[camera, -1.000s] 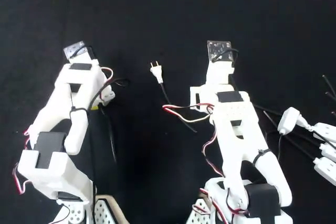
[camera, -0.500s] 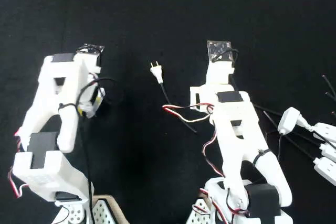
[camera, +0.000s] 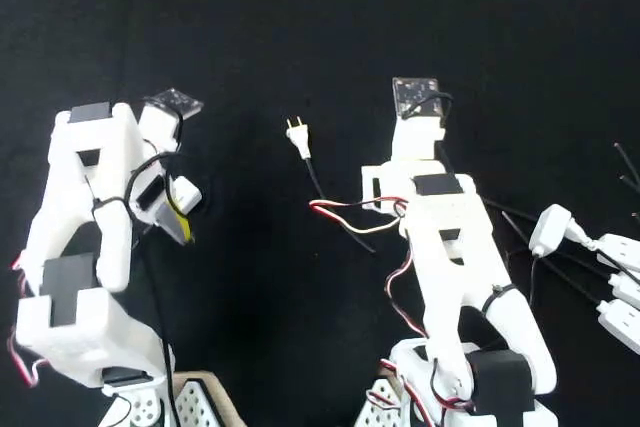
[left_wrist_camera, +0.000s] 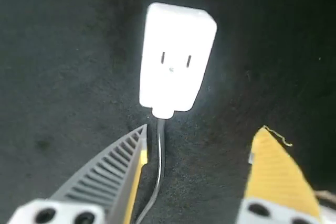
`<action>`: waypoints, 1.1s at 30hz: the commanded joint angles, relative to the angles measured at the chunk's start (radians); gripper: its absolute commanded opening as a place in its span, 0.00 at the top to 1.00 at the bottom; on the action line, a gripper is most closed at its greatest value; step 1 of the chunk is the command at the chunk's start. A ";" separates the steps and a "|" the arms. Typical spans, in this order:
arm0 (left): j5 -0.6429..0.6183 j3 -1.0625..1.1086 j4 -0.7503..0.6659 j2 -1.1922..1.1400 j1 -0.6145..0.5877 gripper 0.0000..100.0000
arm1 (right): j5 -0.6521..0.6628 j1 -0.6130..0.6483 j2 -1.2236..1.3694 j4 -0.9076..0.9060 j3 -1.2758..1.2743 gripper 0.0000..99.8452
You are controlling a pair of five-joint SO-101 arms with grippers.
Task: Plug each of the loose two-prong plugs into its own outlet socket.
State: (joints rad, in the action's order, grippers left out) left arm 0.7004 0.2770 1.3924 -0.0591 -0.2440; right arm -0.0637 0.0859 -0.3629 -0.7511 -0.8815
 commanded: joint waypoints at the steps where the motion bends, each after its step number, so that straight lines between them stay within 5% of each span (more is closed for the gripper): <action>1: -0.094 -0.018 0.018 0.199 0.039 0.76 | 0.012 0.015 -0.007 0.020 0.008 0.98; 9: -0.115 0.302 -0.167 0.571 0.193 0.70 | 0.012 0.015 -0.004 0.020 0.008 0.98; 16: 0.083 0.591 -0.505 0.611 0.211 0.70 | 0.012 0.015 -0.004 0.020 0.007 0.98; 28: 0.060 0.555 -0.512 0.594 0.137 0.70 | 0.012 0.015 -0.004 0.020 0.010 0.98; 33: -0.031 0.503 -0.407 0.514 0.134 0.70 | 0.012 0.015 -0.004 0.020 0.010 0.98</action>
State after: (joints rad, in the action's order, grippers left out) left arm 0.7311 0.8615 0.9383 0.4749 -0.1028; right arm -0.0606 0.0859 -0.3629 -0.7511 -0.8815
